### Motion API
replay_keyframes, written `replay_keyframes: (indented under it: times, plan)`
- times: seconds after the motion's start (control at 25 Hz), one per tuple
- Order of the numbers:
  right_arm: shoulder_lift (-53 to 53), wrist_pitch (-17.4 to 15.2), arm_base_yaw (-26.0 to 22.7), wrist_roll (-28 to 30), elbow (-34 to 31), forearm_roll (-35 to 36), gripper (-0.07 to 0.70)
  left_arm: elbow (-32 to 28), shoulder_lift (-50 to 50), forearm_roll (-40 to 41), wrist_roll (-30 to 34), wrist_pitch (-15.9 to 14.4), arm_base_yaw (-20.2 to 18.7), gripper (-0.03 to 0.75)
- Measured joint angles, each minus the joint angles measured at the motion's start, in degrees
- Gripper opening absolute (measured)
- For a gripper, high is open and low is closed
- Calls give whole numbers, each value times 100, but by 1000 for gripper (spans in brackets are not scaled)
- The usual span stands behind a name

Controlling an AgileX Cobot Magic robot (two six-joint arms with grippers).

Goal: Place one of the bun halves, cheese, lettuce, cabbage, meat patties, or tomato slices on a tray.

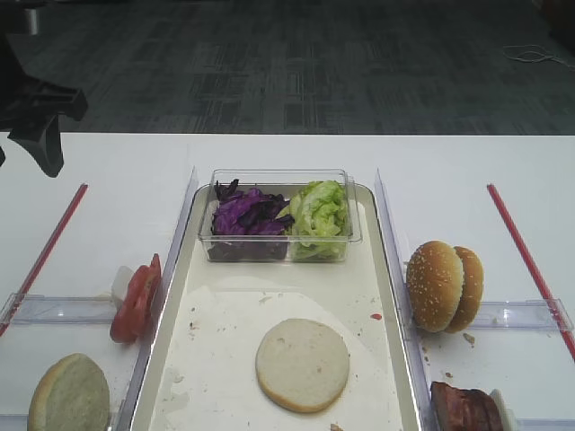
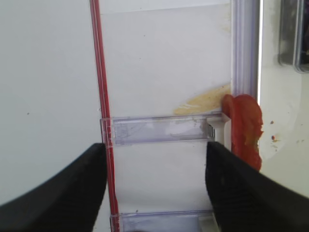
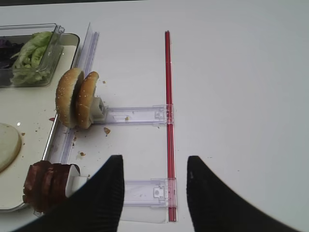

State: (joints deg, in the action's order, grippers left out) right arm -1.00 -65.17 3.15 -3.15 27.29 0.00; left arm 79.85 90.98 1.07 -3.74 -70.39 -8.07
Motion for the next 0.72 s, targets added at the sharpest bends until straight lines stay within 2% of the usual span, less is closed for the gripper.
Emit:
replay_keyframes:
  times: [0.2, 0.56, 0.72]
  plan:
    - [0, 0, 0, 0, 0, 0, 324, -188, -638, -51, 36, -5, 0, 420]
    - [0, 0, 0, 0, 0, 0, 324, -1391, -1884, -11, 36, -49, 0, 419]
    - [0, 0, 0, 0, 0, 0, 324, -1668, -2415, 10, 36, -66, 0, 418]
